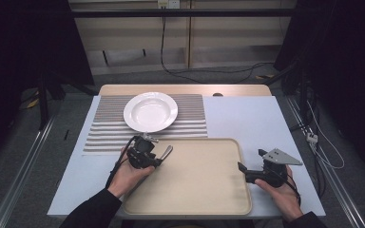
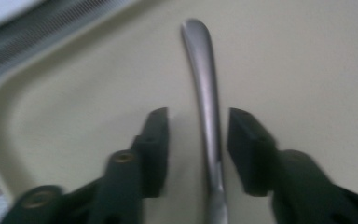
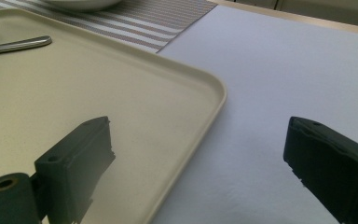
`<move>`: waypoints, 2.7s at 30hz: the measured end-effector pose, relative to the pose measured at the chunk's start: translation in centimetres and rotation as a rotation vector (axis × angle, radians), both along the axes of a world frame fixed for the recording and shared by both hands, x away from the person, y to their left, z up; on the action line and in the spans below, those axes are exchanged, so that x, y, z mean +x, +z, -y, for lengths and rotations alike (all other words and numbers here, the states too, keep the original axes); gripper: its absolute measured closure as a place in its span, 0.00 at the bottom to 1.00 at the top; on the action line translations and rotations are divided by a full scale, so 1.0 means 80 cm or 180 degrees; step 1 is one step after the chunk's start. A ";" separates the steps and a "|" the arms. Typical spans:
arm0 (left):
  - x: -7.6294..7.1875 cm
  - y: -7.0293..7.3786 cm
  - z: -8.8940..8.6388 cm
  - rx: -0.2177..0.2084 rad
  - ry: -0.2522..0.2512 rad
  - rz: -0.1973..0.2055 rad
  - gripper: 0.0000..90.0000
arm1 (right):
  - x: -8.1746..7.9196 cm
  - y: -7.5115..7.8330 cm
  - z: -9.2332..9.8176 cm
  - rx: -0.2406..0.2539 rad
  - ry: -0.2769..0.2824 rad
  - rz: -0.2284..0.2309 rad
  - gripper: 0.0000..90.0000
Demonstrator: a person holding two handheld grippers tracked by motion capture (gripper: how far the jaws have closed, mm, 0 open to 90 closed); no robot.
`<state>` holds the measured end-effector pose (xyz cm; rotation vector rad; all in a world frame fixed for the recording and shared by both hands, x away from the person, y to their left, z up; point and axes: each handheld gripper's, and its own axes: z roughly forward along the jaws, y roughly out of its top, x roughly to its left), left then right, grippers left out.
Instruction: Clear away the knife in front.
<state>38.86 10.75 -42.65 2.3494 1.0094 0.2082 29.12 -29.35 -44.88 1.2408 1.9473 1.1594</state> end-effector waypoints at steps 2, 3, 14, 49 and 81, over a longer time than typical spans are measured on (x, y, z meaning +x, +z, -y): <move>0.001 0.002 -0.003 -0.0063 0.0076 0.0101 0.50 | 0.000 0.000 0.000 -0.0002 0.0004 -0.0002 0.09; 0.001 0.004 -0.004 -0.0097 0.0101 0.0166 0.44 | 0.000 0.000 0.000 0.0002 0.0005 -0.0004 0.09; -0.006 0.016 -0.008 -0.0375 -0.0065 0.0479 0.07 | 0.000 0.000 0.000 0.0024 0.0014 -0.0006 0.09; -0.011 -0.020 0.033 -0.0080 -0.0505 0.0319 1.00 | -0.001 0.000 0.001 -0.0003 -0.0011 0.0008 0.09; -0.007 -0.015 0.014 0.0136 -0.0526 0.0354 1.00 | -0.001 0.001 0.000 -0.0011 -0.0001 0.0006 0.09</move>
